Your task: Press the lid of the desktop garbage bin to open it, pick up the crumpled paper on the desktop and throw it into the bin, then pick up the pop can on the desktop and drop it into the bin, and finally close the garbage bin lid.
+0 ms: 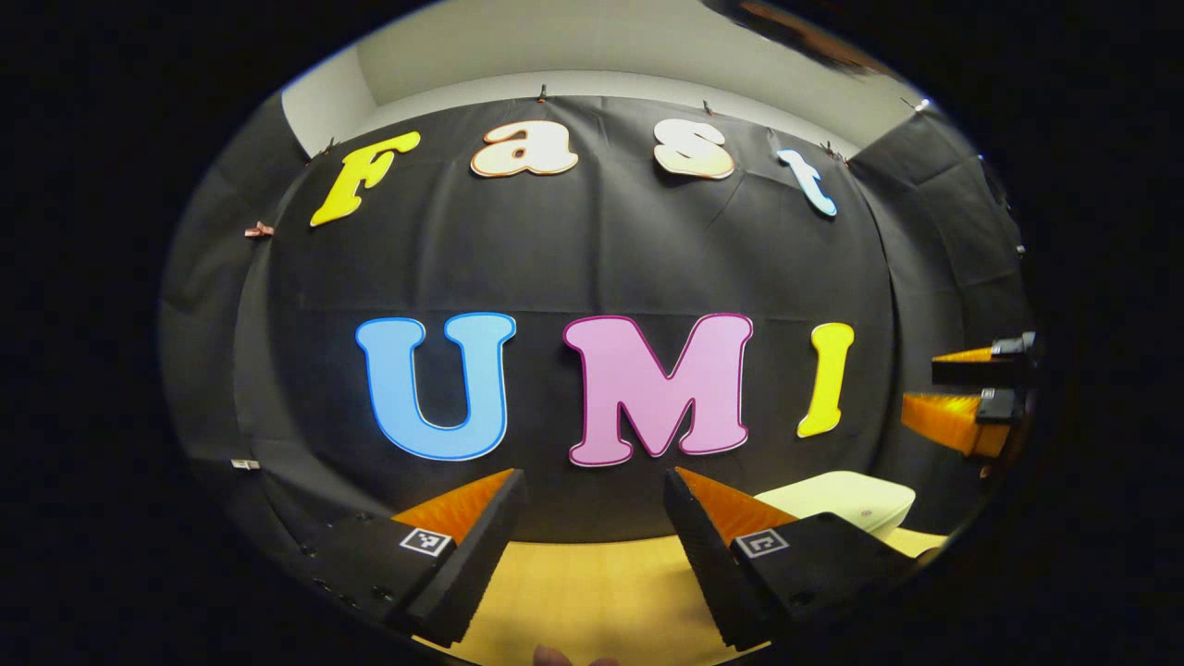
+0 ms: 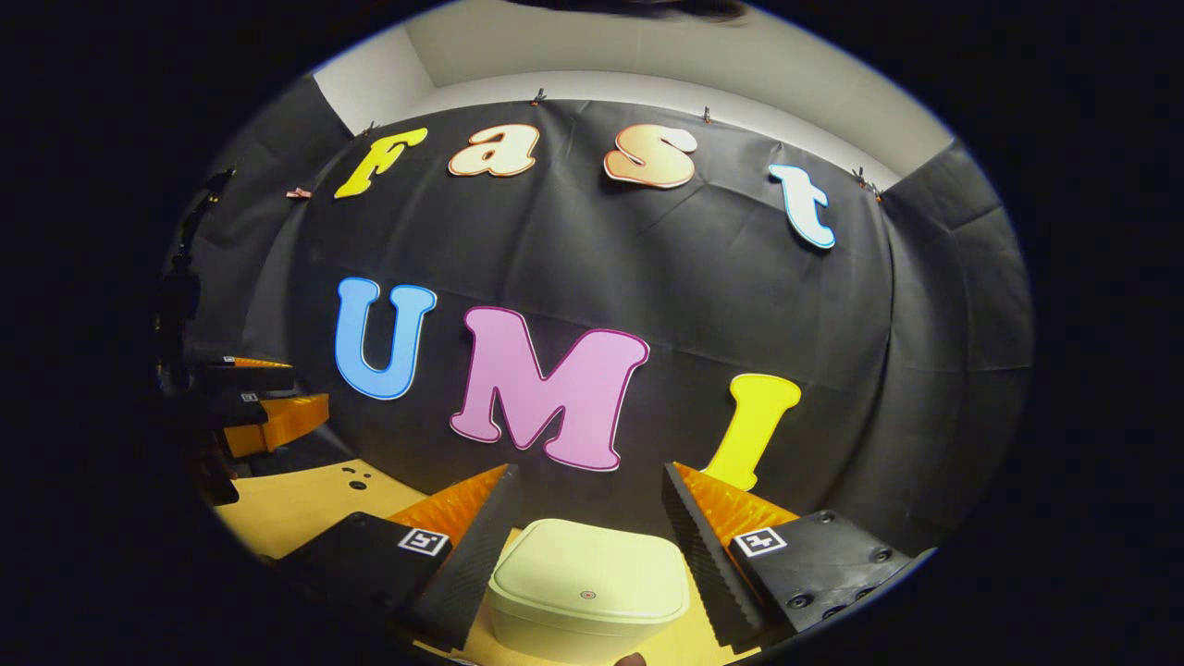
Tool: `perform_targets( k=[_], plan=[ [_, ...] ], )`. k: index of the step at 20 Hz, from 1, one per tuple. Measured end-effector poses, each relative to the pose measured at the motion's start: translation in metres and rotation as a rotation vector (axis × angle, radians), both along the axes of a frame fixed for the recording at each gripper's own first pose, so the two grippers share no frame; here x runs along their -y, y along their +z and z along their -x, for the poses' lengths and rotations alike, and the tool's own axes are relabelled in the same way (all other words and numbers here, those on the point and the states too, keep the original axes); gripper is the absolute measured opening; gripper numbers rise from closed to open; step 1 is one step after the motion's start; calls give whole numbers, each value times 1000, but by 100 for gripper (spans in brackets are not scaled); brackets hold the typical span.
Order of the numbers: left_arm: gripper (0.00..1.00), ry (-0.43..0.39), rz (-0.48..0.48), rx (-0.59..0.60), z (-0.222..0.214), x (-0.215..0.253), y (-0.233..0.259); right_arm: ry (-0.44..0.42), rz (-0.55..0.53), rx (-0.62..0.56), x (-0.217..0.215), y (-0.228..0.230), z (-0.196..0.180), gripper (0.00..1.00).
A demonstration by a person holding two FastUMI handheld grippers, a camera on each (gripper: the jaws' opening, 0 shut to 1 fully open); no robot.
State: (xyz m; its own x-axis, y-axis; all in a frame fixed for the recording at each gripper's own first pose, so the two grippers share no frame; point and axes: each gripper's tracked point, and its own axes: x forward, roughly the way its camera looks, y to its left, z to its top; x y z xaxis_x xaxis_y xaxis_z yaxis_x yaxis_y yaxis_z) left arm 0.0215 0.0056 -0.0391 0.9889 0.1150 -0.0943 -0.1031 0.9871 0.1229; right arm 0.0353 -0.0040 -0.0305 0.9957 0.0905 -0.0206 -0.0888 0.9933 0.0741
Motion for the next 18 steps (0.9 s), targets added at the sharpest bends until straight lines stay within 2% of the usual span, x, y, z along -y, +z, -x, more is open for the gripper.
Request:
perform_targets(
  k=[3,5,8,10,11,14,17,18],
  plan=[
    [95,-23,-2,-18,10,5,-7,17,-16,-18,1,0,-3,96],
    [95,-34,-27,-24,18,7,-9,24,-17,-40,5,-2,-10,84],
    [97,-25,2,-48,28,6,-18,40,-13,-125,10,-16,-24,59],
    [97,-17,13,-60,32,2,-23,90,-56,-224,3,-30,-28,56],
    [97,-15,11,-60,34,0,-24,125,-90,-266,-4,-37,-29,32],
    [97,-6,23,-73,41,-6,-30,121,-109,-365,0,-60,-35,5],
    [97,6,49,-78,49,-9,-33,113,-82,-435,6,-82,-38,8],
    [97,9,46,-79,51,-11,-34,118,-88,-467,4,-90,-38,5]
  ],
)
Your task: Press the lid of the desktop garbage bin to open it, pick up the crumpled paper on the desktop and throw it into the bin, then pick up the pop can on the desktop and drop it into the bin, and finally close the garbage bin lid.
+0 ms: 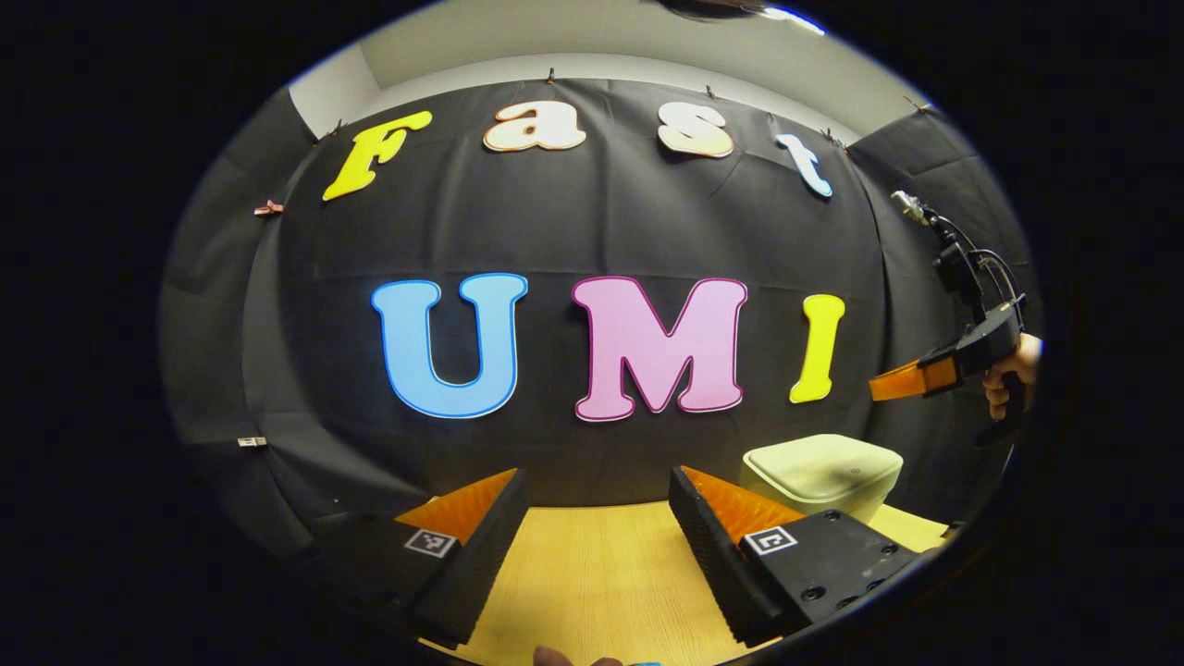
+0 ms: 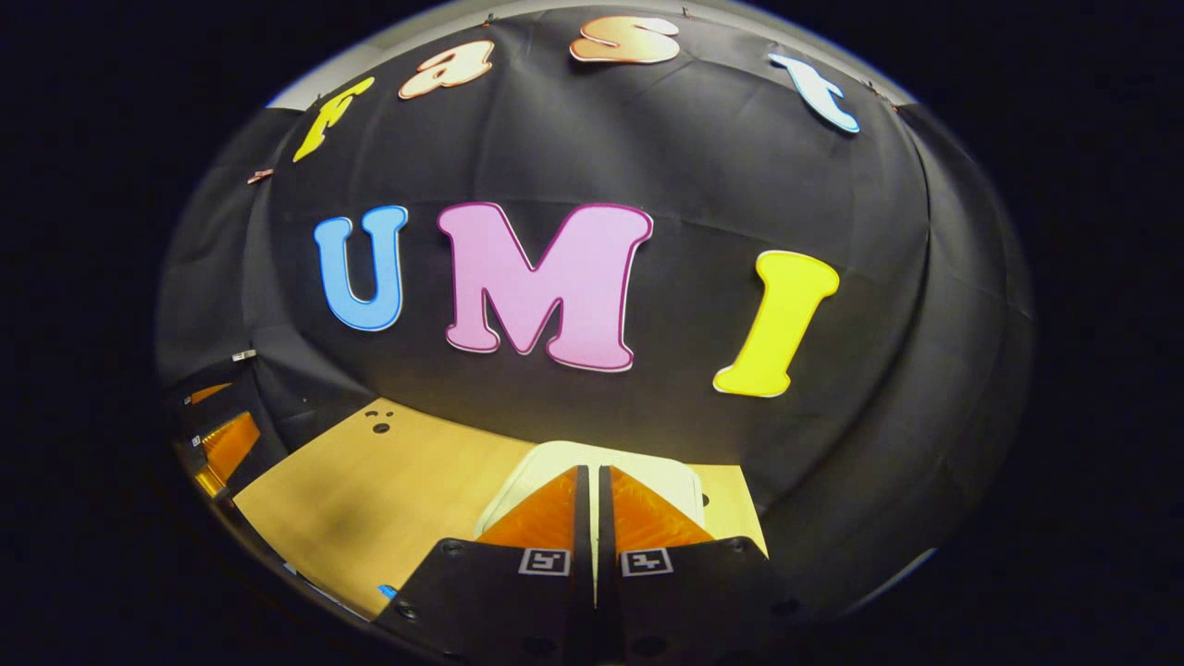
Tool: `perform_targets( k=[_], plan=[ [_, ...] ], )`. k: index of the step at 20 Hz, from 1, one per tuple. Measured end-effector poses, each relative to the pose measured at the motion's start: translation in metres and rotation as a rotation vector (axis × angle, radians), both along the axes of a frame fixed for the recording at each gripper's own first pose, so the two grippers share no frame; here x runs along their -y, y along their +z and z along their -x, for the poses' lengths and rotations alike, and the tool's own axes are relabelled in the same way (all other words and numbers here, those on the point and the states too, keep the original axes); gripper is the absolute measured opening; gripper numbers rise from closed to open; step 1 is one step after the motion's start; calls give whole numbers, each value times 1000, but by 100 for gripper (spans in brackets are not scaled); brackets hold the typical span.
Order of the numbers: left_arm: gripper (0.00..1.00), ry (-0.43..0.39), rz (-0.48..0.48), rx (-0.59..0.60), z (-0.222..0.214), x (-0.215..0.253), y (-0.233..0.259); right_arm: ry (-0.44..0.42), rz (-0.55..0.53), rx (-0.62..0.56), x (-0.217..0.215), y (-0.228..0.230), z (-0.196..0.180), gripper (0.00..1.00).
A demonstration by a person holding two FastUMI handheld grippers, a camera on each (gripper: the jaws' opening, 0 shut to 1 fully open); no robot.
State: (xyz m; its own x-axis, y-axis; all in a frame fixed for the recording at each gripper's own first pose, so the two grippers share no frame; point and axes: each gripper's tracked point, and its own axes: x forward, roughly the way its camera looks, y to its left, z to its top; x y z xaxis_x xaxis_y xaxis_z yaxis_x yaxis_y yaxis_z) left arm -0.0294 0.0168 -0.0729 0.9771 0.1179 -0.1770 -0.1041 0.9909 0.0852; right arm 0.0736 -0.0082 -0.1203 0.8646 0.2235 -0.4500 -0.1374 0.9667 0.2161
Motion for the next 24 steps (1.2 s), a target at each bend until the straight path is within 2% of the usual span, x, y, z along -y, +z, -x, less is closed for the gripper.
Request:
perform_targets(
  k=[5,14,21,24],
  plan=[
    [97,2,-4,3,7,-1,1,77,4,-200,-18,-55,4,5],
    [97,18,1,-10,14,-10,-8,113,-2,-316,-27,-102,13,6],
    [97,9,0,-4,7,-10,-6,105,-41,-297,-26,-101,11,5],
    [97,2,-14,4,6,-11,-4,91,24,-180,-18,-74,0,5]
  ],
)
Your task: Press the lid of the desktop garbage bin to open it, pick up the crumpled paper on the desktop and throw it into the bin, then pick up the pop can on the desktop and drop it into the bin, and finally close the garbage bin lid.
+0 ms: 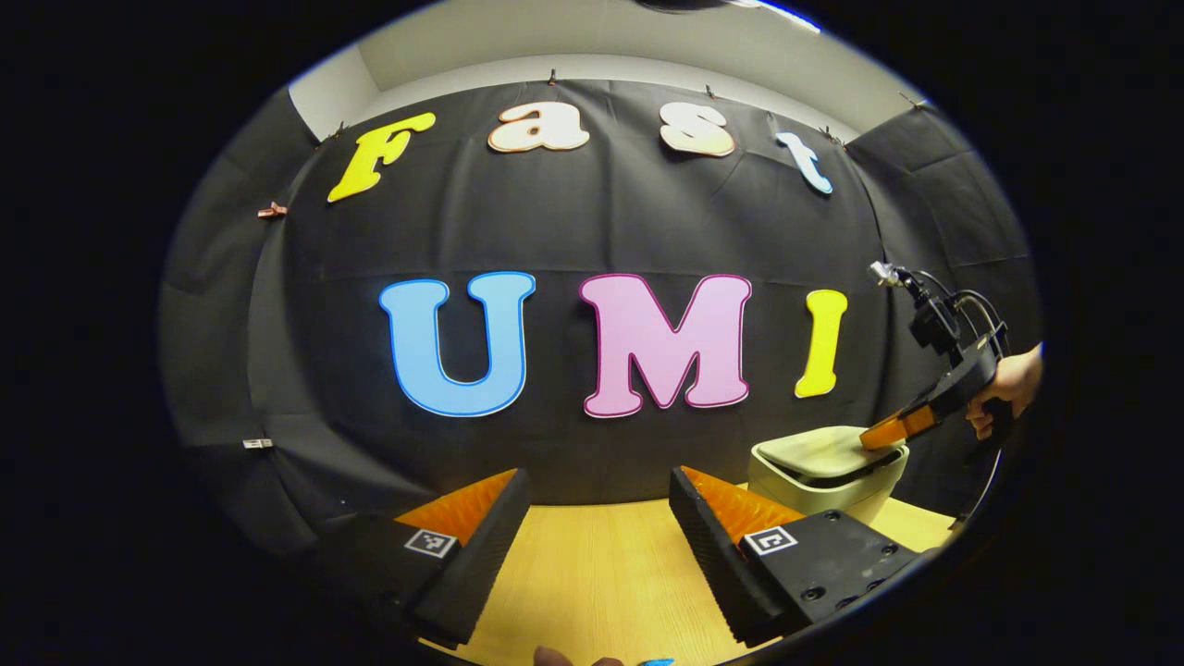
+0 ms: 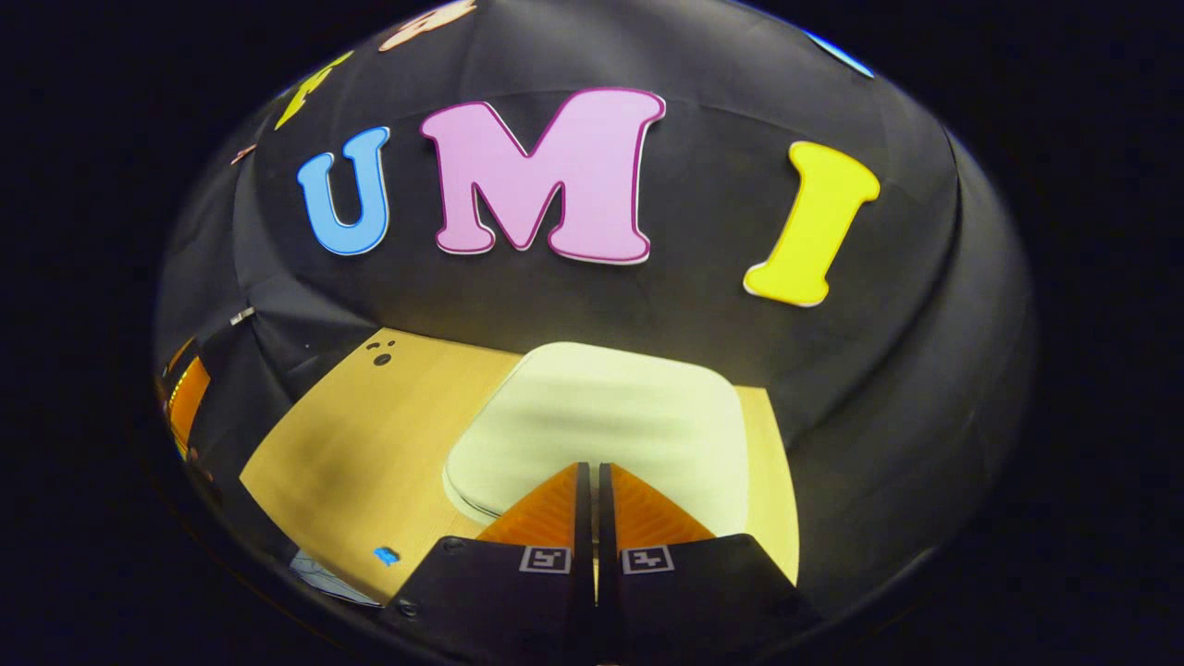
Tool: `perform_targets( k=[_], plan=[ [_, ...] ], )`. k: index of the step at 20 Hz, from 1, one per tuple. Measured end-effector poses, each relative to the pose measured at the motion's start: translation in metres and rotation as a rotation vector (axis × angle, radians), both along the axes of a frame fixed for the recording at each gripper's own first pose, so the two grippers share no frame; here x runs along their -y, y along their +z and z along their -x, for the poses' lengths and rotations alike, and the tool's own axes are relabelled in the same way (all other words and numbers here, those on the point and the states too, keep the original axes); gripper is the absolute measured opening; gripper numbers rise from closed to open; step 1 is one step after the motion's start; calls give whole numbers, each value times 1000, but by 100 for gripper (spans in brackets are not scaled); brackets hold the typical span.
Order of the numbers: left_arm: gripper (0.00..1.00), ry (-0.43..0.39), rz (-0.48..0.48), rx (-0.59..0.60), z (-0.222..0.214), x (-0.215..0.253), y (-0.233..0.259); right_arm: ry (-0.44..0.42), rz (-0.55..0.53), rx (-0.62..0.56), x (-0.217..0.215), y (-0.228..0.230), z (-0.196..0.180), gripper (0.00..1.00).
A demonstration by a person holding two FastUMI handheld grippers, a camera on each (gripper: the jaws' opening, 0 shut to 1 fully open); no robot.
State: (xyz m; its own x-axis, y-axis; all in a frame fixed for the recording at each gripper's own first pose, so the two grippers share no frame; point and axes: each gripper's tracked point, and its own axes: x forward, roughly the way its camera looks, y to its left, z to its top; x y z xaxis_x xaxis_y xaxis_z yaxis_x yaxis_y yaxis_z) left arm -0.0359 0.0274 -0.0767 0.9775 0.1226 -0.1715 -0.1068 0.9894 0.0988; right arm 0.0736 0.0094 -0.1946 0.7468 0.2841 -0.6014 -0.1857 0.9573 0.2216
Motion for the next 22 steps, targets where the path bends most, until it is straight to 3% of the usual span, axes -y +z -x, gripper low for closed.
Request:
perform_targets(
  k=[9,11,14,16,19,22],
  plan=[
    [97,-9,-2,-1,6,2,2,-111,-28,165,21,58,-10,5],
    [97,-17,1,-3,7,4,1,-135,-15,223,30,78,-9,10],
    [97,-29,1,-2,8,7,2,-153,0,309,36,103,-6,25],
    [97,-34,6,-5,9,9,1,-168,8,359,39,115,-2,50],
    [97,-44,-3,-8,11,10,2,-186,17,451,40,139,7,59],
    [97,-50,-7,-16,13,11,0,-183,18,512,35,152,18,77]
  ],
)
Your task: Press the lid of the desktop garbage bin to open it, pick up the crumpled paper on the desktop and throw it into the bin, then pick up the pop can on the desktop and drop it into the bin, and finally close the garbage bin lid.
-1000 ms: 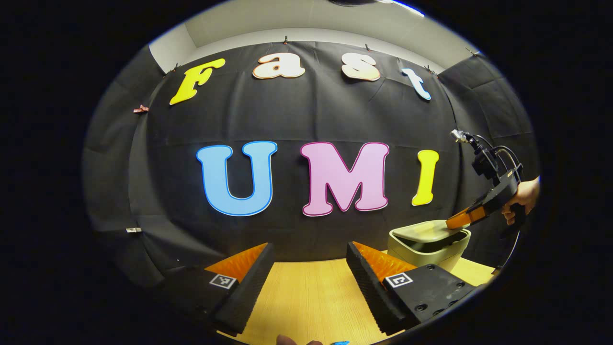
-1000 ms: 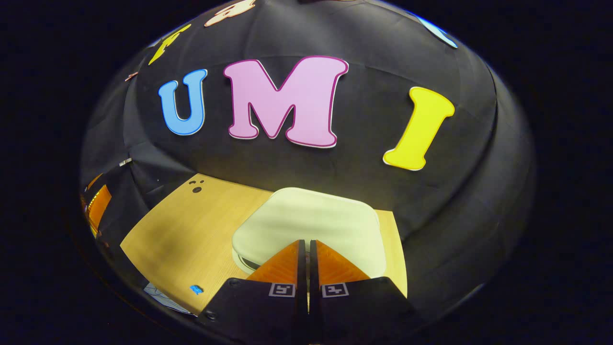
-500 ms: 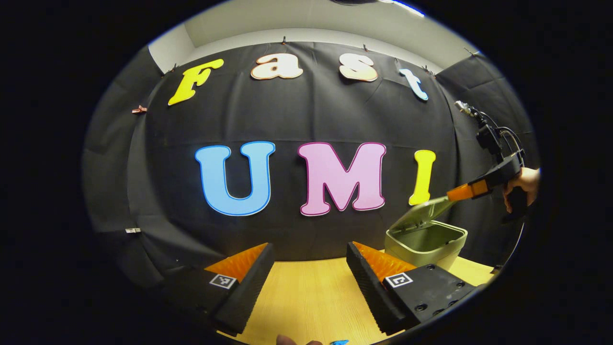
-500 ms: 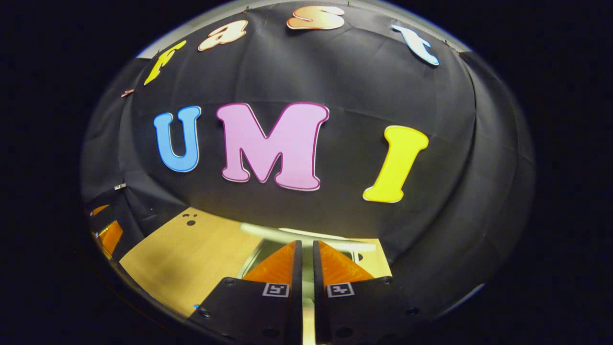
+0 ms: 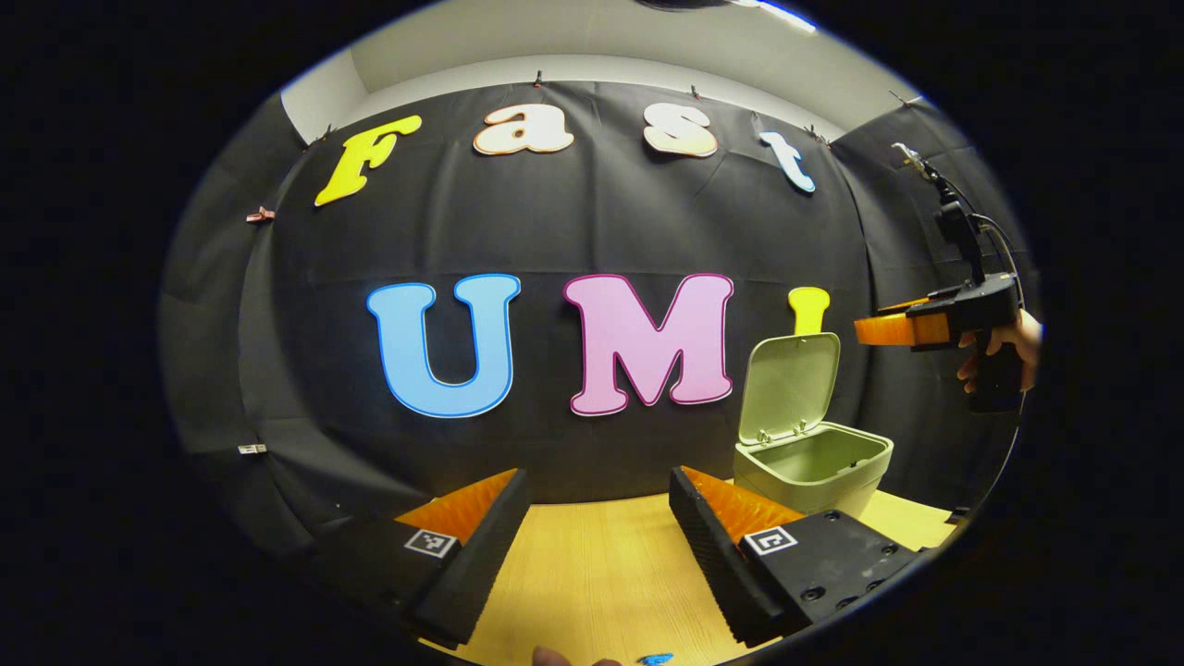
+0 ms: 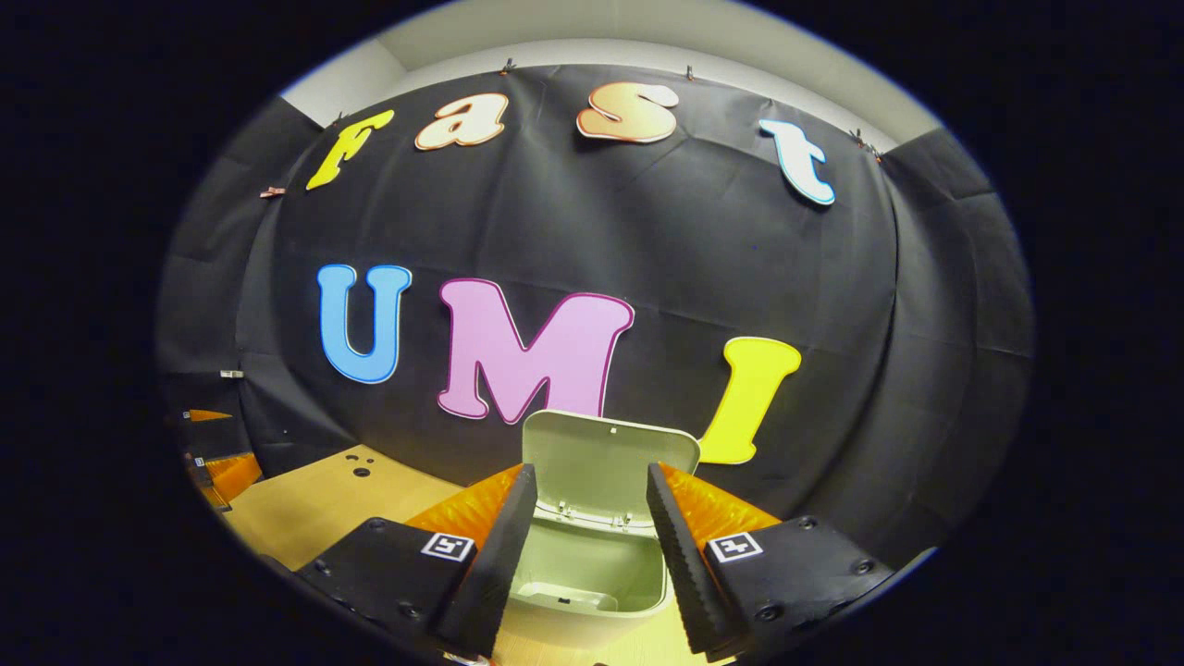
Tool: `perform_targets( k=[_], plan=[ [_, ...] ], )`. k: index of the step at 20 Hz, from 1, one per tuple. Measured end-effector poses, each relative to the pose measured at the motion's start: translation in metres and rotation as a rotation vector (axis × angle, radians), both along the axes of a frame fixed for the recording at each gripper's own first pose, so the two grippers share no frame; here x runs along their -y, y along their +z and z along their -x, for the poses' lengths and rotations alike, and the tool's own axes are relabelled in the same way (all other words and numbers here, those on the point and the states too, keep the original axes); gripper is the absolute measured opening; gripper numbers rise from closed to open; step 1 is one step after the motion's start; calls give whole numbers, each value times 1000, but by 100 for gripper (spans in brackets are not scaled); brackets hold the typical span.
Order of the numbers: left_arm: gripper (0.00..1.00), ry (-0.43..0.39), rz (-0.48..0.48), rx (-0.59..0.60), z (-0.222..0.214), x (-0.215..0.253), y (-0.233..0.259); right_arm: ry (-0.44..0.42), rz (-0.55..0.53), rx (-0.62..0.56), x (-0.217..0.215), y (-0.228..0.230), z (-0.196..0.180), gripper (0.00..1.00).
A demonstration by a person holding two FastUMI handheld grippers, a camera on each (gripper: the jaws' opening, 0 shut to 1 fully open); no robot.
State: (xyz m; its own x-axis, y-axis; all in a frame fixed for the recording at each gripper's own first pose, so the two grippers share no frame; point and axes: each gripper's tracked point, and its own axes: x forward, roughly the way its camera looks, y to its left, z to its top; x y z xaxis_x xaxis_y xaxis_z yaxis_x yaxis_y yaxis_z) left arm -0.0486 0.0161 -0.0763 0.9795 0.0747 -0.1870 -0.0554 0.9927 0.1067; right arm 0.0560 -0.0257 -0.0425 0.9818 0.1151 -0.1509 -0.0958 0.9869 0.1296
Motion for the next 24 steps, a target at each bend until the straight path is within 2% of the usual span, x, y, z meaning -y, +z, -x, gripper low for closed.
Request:
perform_targets(
  k=[1,3,5,8,11,17,23,24],
  plan=[
    [97,-4,2,-7,1,2,-1,2,9,8,-2,2,3,78],
    [97,-7,2,-20,4,2,-7,9,25,20,-9,2,12,89],
    [97,-18,-7,-52,9,4,-20,22,24,32,-19,2,25,96],
    [97,-50,49,-169,22,15,-65,60,30,25,-39,-5,45,96],
    [97,-37,106,-275,40,15,-115,96,36,-9,-51,-17,58,96],
    [96,-65,111,-474,63,31,-211,143,11,-88,-62,-40,77,96],
    [94,-47,103,-629,80,38,-287,149,31,-135,-48,-52,89,96],
    [96,-48,98,-670,87,38,-306,149,33,-143,-45,-55,90,96]
  ],
)
